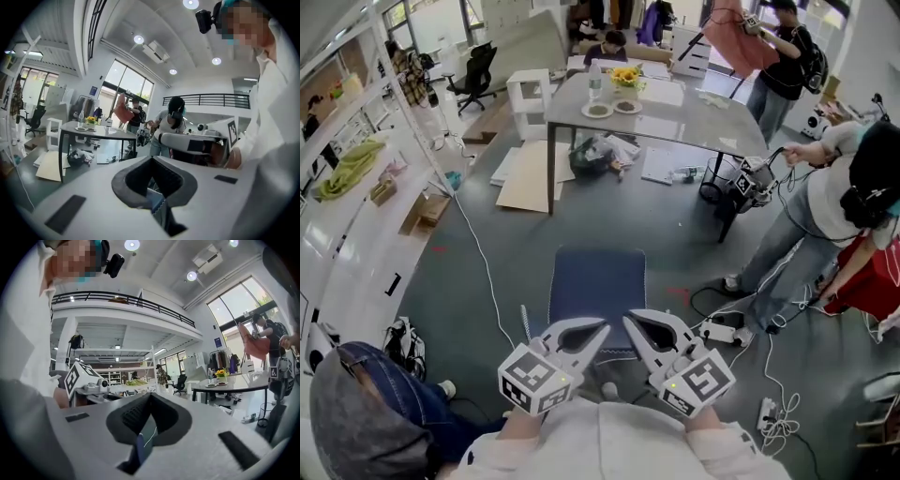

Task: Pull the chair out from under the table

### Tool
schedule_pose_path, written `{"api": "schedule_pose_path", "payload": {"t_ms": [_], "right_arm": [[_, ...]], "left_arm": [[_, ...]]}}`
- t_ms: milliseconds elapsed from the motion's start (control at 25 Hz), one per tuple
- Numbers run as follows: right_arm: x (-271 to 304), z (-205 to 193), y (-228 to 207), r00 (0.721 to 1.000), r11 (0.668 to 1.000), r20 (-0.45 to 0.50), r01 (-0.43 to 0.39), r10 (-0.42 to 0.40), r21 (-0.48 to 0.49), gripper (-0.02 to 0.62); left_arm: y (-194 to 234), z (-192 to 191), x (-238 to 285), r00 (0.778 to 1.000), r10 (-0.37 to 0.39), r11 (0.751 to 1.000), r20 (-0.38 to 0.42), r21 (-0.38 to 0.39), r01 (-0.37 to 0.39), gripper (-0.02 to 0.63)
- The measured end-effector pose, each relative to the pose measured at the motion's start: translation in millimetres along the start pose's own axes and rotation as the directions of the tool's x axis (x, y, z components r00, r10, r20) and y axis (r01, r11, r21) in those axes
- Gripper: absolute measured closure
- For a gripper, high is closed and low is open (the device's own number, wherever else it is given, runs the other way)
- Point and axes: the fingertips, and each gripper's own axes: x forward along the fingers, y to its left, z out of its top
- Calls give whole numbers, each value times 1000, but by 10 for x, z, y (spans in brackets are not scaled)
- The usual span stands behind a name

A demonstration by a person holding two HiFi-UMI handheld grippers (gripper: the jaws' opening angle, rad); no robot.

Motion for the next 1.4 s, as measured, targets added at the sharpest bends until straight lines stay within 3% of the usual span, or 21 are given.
{"api": "schedule_pose_path", "payload": {"t_ms": [960, 1160, 1400], "right_arm": [[-34, -54, 81, 1000, 1000, -30, -4, 4, 4, 594], [-19, -130, 109, 994, 996, -76, -85, 84, -5, 594], [-23, -120, 207, 965, 977, -186, -201, 185, -74, 594]], "left_arm": [[-65, 1, -38, 1000, -7, 1000, 8, -11, 7, 592], [-71, -16, 33, 1000, -21, 1000, 4, 3, 21, 592], [-2, -23, 43, 1000, -6, 1000, 2, 0, 6, 592]]}}
